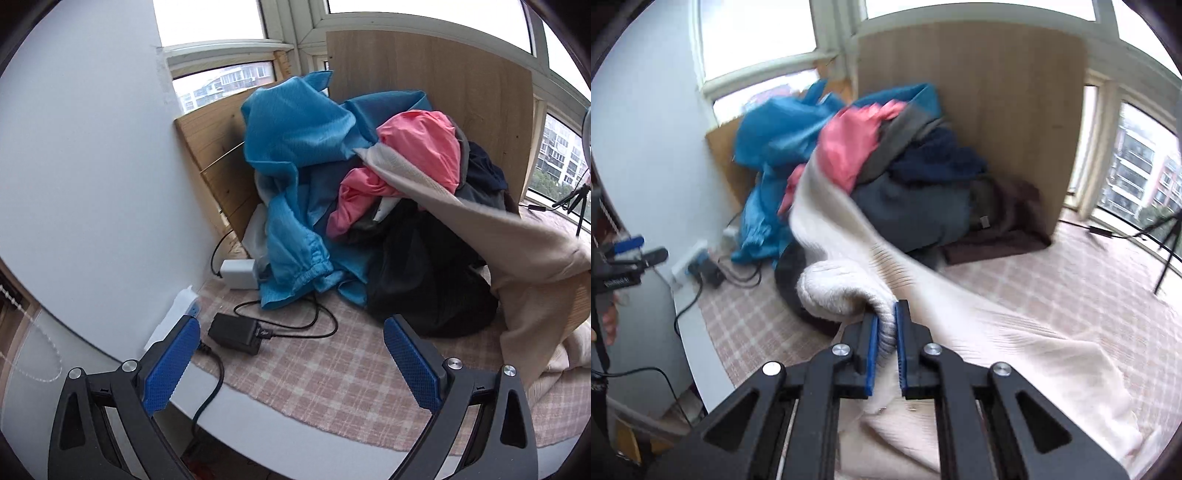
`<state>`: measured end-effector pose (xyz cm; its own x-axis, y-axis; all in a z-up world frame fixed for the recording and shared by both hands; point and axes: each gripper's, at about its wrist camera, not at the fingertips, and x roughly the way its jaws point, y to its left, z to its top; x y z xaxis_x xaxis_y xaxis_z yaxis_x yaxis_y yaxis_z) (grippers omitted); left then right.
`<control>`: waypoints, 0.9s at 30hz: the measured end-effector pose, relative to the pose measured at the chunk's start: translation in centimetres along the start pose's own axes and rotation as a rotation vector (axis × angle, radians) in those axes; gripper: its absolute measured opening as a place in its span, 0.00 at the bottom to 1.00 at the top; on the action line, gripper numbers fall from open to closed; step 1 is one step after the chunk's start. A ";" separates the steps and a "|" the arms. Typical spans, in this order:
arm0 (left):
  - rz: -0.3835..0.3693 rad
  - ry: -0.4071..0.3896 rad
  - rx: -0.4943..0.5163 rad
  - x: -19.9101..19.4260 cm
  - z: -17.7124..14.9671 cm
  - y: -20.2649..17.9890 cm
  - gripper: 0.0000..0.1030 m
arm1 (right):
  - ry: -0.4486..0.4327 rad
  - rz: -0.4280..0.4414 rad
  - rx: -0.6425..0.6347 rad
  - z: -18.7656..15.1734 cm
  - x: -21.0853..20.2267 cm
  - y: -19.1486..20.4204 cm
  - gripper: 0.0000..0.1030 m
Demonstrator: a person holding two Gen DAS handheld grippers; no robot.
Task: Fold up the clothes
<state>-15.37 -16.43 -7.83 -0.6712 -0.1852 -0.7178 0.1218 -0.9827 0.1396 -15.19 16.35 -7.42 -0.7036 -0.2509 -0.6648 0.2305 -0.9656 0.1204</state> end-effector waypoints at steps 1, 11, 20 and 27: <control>-0.014 -0.008 0.019 0.1 0.5 -0.8 0.97 | -0.026 -0.031 0.039 0.4 -2.0 -1.7 0.08; -0.118 -0.073 0.193 -0.6 2.3 -7.8 0.97 | -0.184 -0.426 0.159 0.7 -14.2 -11.7 0.02; -0.255 -0.059 0.297 -0.1 3.7 -14.3 0.97 | -0.196 -0.563 0.330 -1.3 -20.2 -21.9 0.03; -0.480 -0.065 0.537 -0.3 4.6 -27.2 0.97 | 0.088 -0.764 0.131 -2.3 -13.1 -23.5 0.42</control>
<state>-21.86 10.40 -8.33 -0.6044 0.2833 -0.7446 -0.5623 -0.8138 0.1468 -9.87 42.45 -3.20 -0.5780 0.4885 -0.6537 -0.3817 -0.8698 -0.3125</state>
